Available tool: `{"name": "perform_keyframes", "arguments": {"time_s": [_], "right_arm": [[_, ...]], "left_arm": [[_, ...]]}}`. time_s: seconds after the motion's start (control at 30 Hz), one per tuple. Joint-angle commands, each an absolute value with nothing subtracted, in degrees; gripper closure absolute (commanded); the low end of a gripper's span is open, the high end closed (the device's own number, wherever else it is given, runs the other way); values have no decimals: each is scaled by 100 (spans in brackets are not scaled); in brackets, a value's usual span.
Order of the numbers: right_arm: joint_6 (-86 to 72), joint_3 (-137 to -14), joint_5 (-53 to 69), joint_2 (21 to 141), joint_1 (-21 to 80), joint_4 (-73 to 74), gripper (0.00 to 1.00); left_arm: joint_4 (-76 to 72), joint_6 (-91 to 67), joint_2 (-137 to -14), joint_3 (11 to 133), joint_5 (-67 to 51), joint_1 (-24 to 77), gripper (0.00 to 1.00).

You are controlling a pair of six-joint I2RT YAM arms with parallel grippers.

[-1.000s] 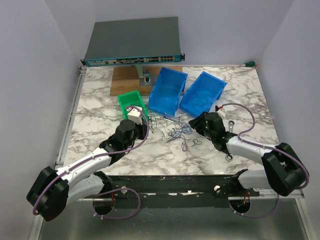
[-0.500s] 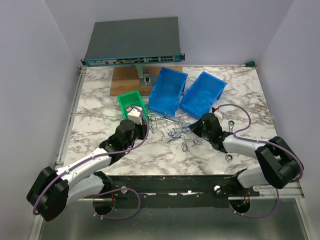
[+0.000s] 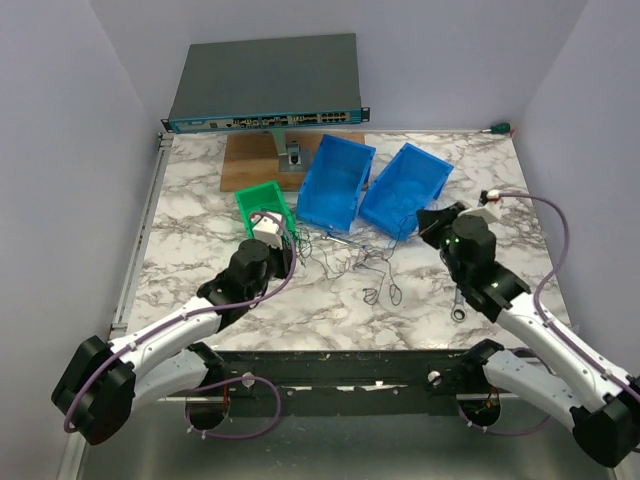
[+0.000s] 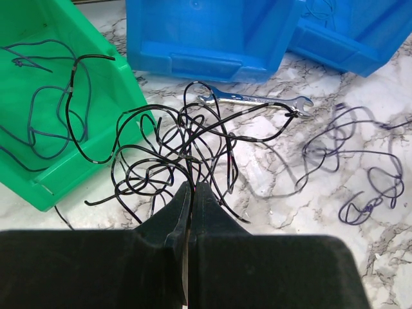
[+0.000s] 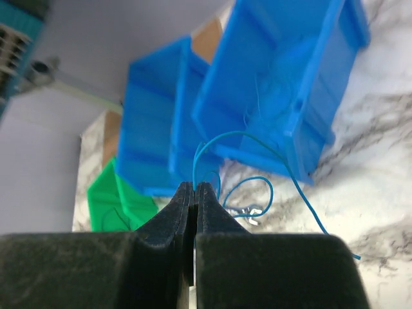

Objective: Untangle the cables

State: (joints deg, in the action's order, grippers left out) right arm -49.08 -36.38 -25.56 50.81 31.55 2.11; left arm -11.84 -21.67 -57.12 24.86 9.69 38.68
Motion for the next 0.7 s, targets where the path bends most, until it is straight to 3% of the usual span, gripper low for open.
{"name": "perform_keyframes", "arguments": {"time_s": [0.0,0.27,0.4,0.47,0.6,0.67], "right_arm": [[-4313,-4382,-3664,4635,3188,1270,99],[-3841,-5016,-4768,4394,3190,1868,99],[-3726,-5139,-4194,4398,3184,1824,99],[-3528,-5230,-3331,4497,3190,1741,99],[-3651,-5393,-1707,4724,3186,1578,99],[-3763,-5430,-1004,4794,3190,1431,99]], "left_arm": [[-1037,-2229,-5708,2654,1379,3850,100],[-363,-2711,-5661,2770,2646,3751,100],[-298,-2753,-5626,2809,2835,3744,100],[-642,-2327,-5599,2798,1864,3766,100],[-1834,-1796,-5503,2420,252,3974,69],[-1984,-1650,-5590,2445,-179,4066,67]]}}
